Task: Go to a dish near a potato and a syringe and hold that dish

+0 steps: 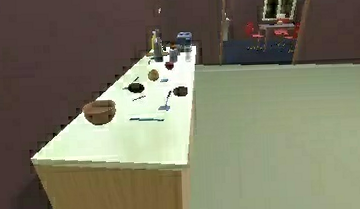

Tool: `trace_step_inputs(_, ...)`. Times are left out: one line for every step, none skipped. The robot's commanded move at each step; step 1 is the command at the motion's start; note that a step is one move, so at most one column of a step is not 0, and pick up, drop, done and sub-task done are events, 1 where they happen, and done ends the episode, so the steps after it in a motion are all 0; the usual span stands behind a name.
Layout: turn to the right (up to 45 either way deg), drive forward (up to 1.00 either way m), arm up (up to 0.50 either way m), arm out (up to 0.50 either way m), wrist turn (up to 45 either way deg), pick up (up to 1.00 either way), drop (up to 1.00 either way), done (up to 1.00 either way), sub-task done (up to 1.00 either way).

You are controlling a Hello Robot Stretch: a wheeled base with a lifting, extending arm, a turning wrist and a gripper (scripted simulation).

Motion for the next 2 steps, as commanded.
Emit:
trace_step_inputs(-45.0, 0.0, 0.0, 0.0, 0.0, 0.0, 0.0, 0.0, 0.0)
trace_step_inputs(-45.0, 0.0, 0.0, 0.0, 0.0, 0.0, 0.0, 0.0, 0.0)
